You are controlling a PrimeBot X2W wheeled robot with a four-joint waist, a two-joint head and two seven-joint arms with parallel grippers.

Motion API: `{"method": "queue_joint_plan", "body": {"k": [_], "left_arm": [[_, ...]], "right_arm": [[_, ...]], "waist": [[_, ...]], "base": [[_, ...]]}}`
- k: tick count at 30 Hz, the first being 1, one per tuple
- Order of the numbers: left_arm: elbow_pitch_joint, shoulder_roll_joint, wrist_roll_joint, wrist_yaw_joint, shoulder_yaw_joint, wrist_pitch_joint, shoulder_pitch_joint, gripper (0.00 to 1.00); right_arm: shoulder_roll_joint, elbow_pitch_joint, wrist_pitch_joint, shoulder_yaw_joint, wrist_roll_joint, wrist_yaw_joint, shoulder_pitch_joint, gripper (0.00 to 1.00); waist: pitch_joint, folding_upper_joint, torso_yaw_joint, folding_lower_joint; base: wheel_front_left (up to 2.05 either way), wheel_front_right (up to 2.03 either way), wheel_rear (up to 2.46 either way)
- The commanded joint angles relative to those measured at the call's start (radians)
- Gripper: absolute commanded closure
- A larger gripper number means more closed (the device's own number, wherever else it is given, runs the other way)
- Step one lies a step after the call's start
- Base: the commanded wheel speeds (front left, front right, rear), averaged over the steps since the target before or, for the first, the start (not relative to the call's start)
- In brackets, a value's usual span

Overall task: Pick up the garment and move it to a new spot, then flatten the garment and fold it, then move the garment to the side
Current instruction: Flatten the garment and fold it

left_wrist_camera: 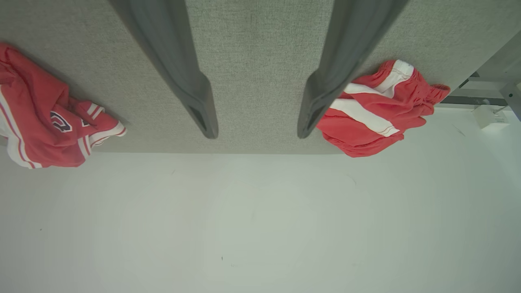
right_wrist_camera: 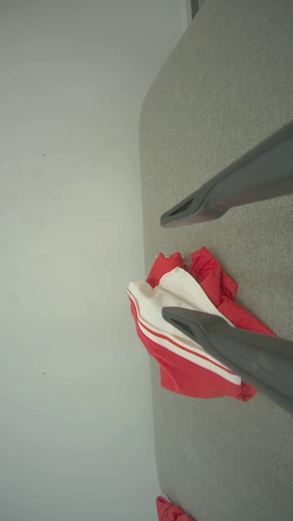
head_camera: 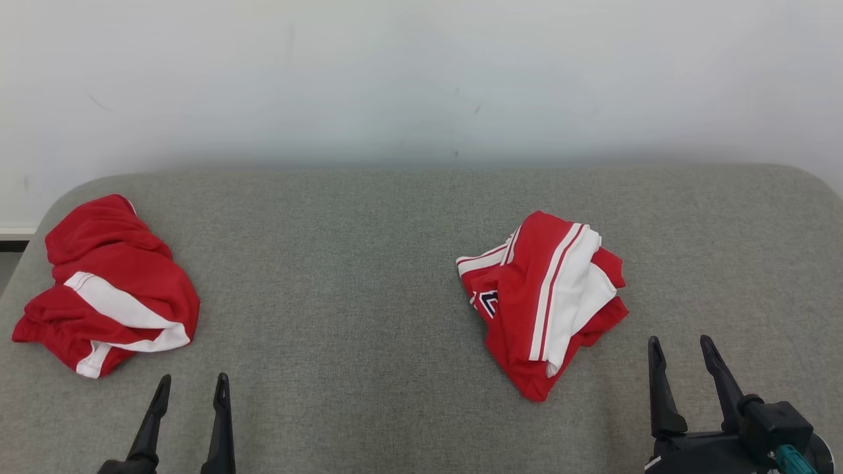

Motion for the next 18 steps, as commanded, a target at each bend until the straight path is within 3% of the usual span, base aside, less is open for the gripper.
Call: {"method": "queue_joint_plan", "body": {"k": [1,12,18], "left_arm": [[0.004,-0.004,0.007,-0.005,0.007,-0.004,0.013,0.0],[0.011,-0.029,0.032,-0.026,0.027,-0.004,-0.006,0.0],[0.008,-0.047,0.042,-0.036,0.015,-0.003,-0.045,0.0]], "right_arm": [[0.0,0.0,-0.001,-0.002,-0.002,0.001,0.006,0.0],[0.0,0.018,-0.001,-0.009,0.016,0.001,-0.013,0.0],[-0.038,0.102,-0.001,0.014,0.007,0.001,-0.116,0.0]], "waist": [[0.001,0.0,-0.001,0.0],[0.015,0.0,0.002,0.0],[0.062,0.0,0.024,0.0]], "base": [[0.0,0.0,0.0],[0.0,0.0,0.0],[0.0,0.0,0.0]]}}
